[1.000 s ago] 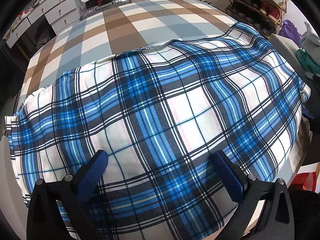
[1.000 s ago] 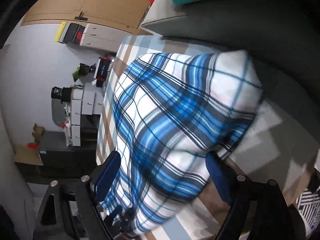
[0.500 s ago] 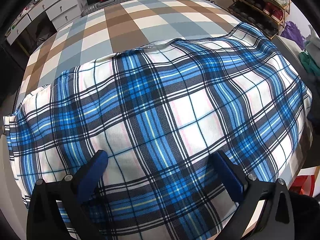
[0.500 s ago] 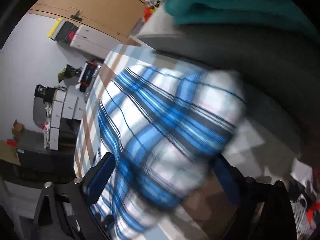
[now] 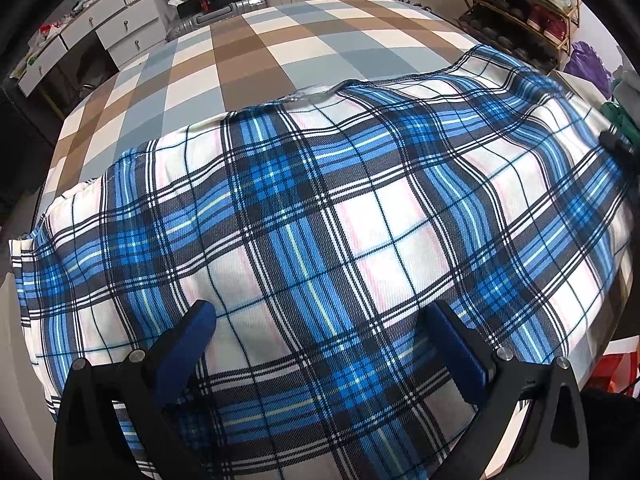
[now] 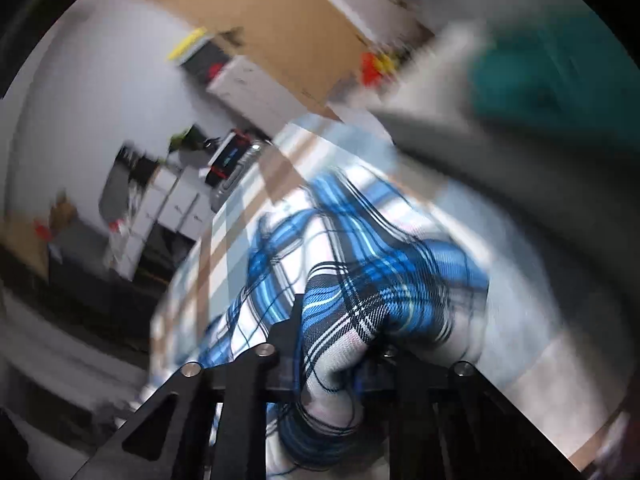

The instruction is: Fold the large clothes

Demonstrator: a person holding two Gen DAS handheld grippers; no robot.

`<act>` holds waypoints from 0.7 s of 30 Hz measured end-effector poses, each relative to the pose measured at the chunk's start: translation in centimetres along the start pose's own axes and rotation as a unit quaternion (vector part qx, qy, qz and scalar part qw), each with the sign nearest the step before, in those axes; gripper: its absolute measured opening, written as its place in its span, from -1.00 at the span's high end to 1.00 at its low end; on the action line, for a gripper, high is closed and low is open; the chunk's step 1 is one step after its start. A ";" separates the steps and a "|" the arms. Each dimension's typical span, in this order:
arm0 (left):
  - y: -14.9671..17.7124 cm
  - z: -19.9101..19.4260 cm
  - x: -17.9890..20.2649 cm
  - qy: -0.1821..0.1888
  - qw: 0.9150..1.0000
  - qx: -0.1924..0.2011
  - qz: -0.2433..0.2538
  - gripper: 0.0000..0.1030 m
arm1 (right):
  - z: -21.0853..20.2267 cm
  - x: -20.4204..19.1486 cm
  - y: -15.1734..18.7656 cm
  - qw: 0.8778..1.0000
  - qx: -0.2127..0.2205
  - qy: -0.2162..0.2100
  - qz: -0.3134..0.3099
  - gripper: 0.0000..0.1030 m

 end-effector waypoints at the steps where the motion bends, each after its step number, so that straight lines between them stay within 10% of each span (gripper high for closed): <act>1: 0.0 0.0 0.1 0.000 1.000 0.002 -0.001 -0.98 | -0.3 -1.0 -0.3 0.999 0.007 0.018 -0.030 0.74; 11: -2.4 -1.0 7.1 0.085 0.994 0.027 0.058 -0.98 | -7.5 -7.9 -5.0 0.966 0.062 0.154 -0.201 0.75; 15: -3.7 -6.5 5.3 0.187 0.982 0.036 0.009 -0.60 | -10.0 -15.4 -3.1 0.903 0.126 0.222 -0.346 0.75; 21: -0.5 -13.0 -8.6 0.187 0.963 0.145 -0.133 -0.63 | -1.0 -21.8 11.5 0.800 0.069 0.242 -0.545 0.75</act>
Point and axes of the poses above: each gripper's, at about its wrist camera, not at the fingertips, and z roughly the way its jaws point, x to its right, y to its underside, the point moved 4 cm from there along z, roughly the way its jaws point, and after that the axes turned 13 degrees about -x, right-handed, at the moved point
